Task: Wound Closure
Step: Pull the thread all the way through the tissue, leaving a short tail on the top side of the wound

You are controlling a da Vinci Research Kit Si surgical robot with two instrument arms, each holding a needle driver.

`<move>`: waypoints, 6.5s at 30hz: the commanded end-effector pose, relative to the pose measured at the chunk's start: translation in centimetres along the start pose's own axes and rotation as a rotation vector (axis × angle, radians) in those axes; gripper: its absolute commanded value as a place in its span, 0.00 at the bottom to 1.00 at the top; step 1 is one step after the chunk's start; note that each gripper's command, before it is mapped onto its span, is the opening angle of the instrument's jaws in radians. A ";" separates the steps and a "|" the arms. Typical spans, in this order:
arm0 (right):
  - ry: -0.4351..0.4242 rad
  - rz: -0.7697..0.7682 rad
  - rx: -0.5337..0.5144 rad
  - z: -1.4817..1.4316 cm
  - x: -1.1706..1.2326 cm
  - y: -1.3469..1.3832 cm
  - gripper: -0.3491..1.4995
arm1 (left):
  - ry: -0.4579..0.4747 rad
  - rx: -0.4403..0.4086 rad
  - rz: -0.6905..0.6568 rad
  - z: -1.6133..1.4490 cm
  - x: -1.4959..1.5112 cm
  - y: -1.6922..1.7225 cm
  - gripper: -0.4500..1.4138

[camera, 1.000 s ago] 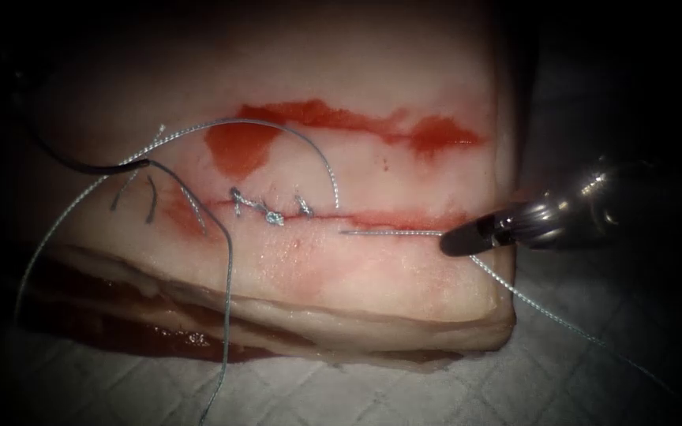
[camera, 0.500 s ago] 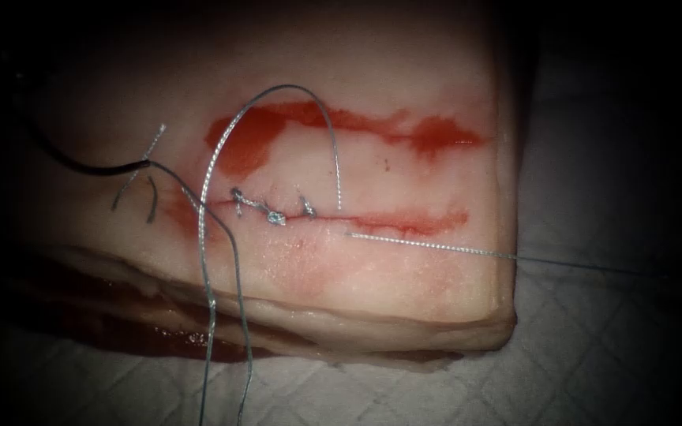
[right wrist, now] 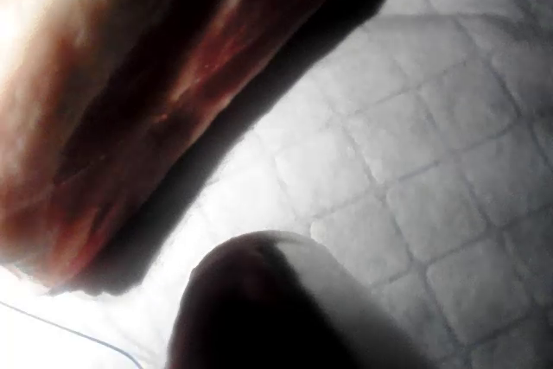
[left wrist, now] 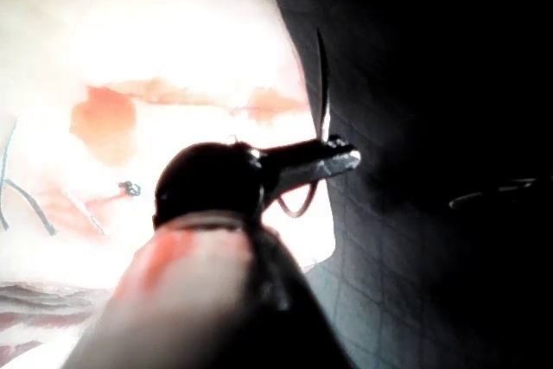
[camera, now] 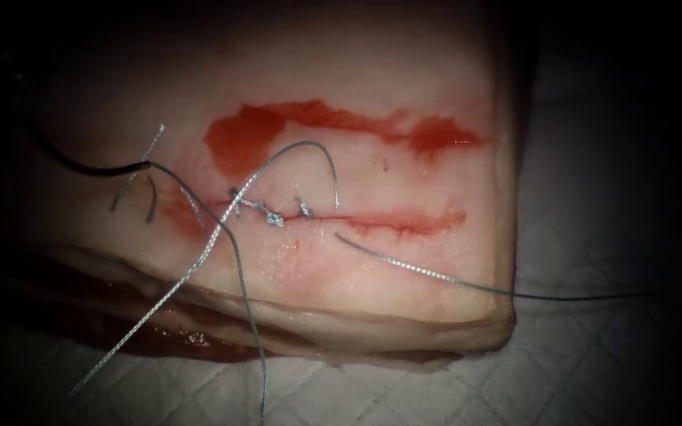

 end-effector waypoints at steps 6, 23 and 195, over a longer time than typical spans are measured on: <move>-0.152 -0.037 -0.170 -0.69 -0.93 0.50 0.67 | 0.003 0.002 0.001 0.03 0.02 0.07 0.00; -0.006 -0.017 -0.595 -0.31 -2.48 3.21 0.64 | 0.006 0.004 0.002 0.03 0.04 0.08 0.00; 0.076 -0.991 0.110 -0.24 -2.68 3.61 0.74 | 0.057 -0.007 -0.017 0.09 0.18 0.11 0.00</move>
